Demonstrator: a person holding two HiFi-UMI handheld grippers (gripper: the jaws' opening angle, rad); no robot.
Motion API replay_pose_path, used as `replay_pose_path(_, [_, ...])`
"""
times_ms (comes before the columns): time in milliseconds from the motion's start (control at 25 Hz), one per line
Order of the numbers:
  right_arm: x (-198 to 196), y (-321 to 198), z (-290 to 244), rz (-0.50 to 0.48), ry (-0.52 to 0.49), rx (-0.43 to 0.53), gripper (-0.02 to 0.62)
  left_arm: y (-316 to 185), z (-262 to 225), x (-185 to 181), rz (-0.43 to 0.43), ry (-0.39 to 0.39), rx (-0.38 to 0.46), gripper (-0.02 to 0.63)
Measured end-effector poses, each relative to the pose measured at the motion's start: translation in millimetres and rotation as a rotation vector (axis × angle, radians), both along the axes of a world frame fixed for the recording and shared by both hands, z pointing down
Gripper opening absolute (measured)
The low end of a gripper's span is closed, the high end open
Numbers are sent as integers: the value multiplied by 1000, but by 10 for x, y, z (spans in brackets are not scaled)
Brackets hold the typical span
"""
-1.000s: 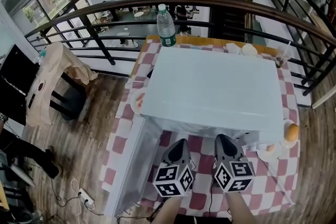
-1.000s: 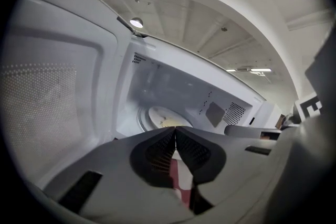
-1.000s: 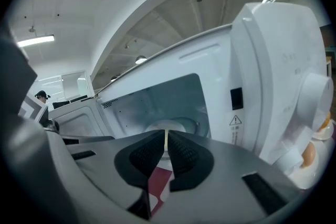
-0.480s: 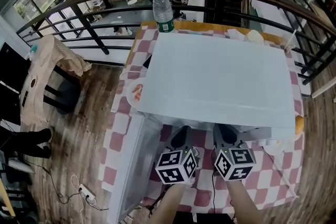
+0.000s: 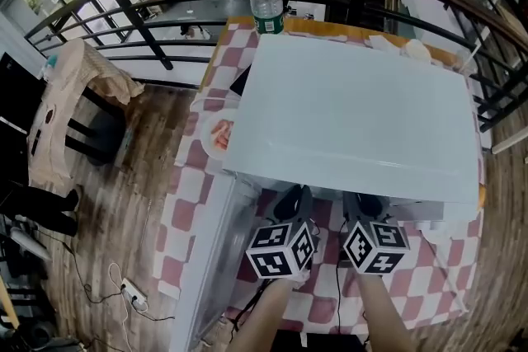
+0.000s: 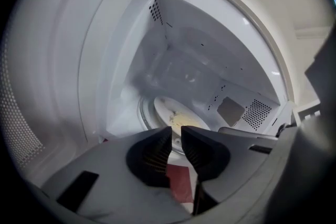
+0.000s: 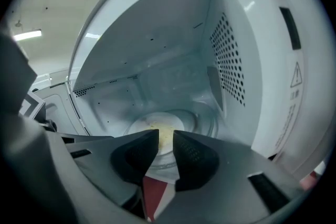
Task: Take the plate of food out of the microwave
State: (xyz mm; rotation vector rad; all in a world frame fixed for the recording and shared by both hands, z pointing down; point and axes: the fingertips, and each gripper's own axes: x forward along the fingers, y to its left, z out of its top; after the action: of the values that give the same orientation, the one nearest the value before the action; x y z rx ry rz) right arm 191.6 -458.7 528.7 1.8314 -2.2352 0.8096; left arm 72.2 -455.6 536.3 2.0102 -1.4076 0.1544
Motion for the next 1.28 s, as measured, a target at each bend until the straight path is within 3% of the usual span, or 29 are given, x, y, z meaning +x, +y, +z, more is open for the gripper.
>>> replay_pose_path(280, [19, -115, 92, 24, -37, -26, 152, -144, 39, 18, -13, 24, 2, 137])
replay_pose_path(1000, [12, -214, 243, 17, -34, -88, 152, -306, 173, 103, -21, 13, -33, 154])
replay_pose_path(1120, [26, -213, 258, 6, -24, -107, 100, -318, 174, 120, -32, 23, -42, 155])
replay_pose_path(1280, [7, -234, 268, -19, -50, -119, 101, -350, 183, 114, -37, 9, -38, 155])
